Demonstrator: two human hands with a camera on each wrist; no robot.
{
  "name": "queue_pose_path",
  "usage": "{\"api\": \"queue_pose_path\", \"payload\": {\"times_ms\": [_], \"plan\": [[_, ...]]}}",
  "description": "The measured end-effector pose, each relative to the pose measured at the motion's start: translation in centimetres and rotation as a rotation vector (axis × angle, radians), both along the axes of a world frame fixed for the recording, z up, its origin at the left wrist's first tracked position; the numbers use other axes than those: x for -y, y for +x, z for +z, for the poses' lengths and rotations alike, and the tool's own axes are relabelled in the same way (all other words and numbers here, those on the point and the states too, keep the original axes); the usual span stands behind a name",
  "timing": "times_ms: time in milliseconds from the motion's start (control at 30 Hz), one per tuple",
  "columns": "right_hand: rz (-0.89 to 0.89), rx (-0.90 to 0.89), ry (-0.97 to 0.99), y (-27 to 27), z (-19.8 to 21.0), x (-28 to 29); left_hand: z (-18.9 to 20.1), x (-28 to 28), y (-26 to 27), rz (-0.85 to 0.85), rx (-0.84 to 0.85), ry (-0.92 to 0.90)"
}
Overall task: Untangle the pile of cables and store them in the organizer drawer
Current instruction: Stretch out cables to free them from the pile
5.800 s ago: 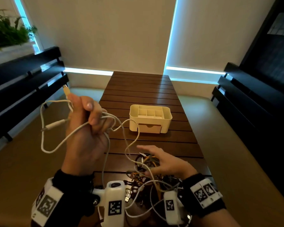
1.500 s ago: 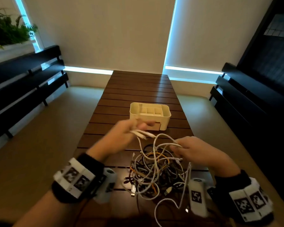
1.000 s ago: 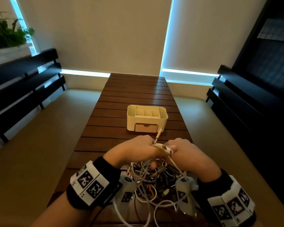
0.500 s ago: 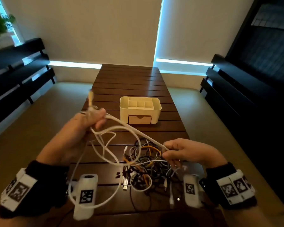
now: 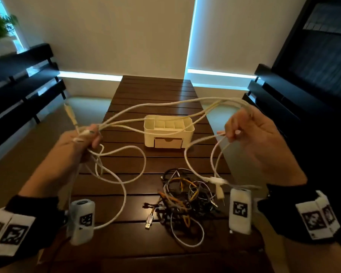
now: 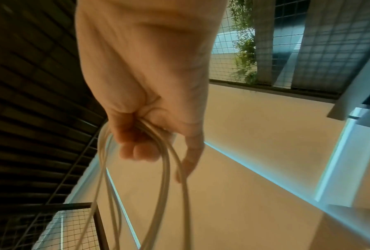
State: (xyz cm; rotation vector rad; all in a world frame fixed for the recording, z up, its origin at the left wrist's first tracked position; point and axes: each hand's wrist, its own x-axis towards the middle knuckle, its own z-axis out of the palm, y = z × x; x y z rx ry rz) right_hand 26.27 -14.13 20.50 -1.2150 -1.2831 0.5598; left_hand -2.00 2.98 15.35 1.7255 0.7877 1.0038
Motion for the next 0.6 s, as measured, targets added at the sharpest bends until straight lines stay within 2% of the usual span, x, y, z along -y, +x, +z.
{"api": "queue_pose_path", "payload": {"times_ms": [67, 167, 233, 333, 400, 500, 600], "plan": [[-0.04, 0.212, -0.099, 0.4, 0.8, 0.6, -0.8, 0.3, 0.4, 0.039, -0.061, 0.008], [-0.132, 0.469, -0.284, 1.8, -0.8, 1.9, -3.2, -0.5, -0.2, 0.146, -0.205, 0.029], [-0.067, 0.558, -0.443, 2.6, -3.0, 3.1, -4.6, -1.1, -1.0, 0.161, -0.379, 0.052], [0.24, 0.485, -0.799, 3.2, -6.9, 5.7, -6.0, -0.4, -1.6, -0.087, -0.564, -0.043], [0.352, 0.463, -1.041, 3.6, -9.7, 7.3, -7.0, 0.4, -1.4, -0.287, -0.663, -0.159], [0.429, 0.659, -1.348, 4.4, -14.1, 8.1, -9.3, 1.6, 0.1, -0.546, -0.941, -0.149], [0.373, 0.839, -1.504, 4.2, -17.5, 7.5, -12.2, 2.5, 2.3, -0.593, -1.202, -0.03]]}}
